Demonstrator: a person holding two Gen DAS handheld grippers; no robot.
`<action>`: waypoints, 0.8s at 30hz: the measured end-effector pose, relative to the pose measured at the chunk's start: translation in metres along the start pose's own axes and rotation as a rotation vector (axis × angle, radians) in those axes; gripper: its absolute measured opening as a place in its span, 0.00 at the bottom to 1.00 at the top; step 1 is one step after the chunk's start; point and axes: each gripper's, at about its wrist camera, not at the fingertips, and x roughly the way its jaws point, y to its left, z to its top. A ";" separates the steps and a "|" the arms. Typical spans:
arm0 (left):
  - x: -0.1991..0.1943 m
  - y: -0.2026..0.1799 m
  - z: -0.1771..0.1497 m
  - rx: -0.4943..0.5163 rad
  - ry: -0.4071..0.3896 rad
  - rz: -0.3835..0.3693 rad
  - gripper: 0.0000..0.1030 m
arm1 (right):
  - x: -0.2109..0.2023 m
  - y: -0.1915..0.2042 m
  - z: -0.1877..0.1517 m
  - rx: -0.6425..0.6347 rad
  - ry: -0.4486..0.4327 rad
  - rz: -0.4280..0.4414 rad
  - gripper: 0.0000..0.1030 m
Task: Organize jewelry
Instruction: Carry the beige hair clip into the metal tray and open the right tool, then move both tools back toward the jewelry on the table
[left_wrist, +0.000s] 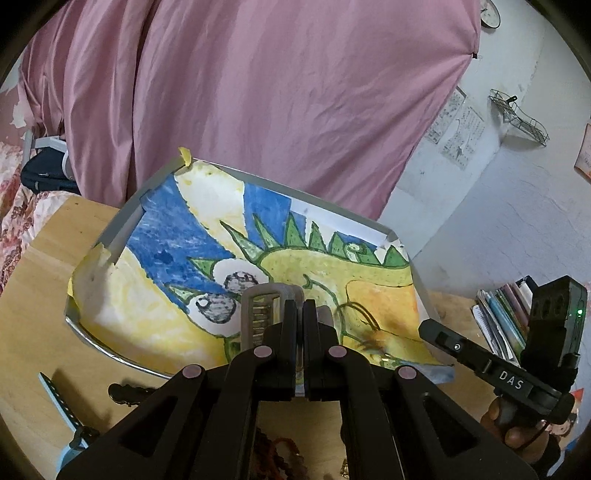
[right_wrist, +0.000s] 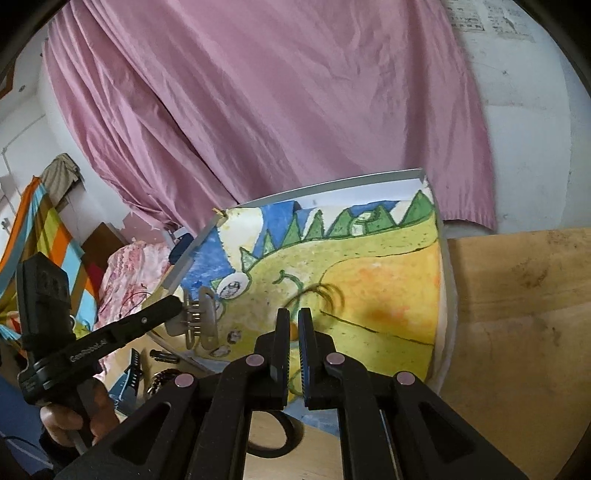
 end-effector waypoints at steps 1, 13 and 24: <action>0.000 0.001 0.000 -0.009 0.008 -0.001 0.02 | -0.001 0.000 0.000 0.000 -0.003 -0.001 0.07; -0.059 -0.013 -0.012 0.019 -0.092 0.027 0.76 | -0.058 0.022 -0.023 -0.071 -0.121 -0.030 0.91; -0.145 -0.006 -0.063 0.068 -0.251 0.084 0.95 | -0.116 0.076 -0.084 -0.239 -0.351 -0.031 1.00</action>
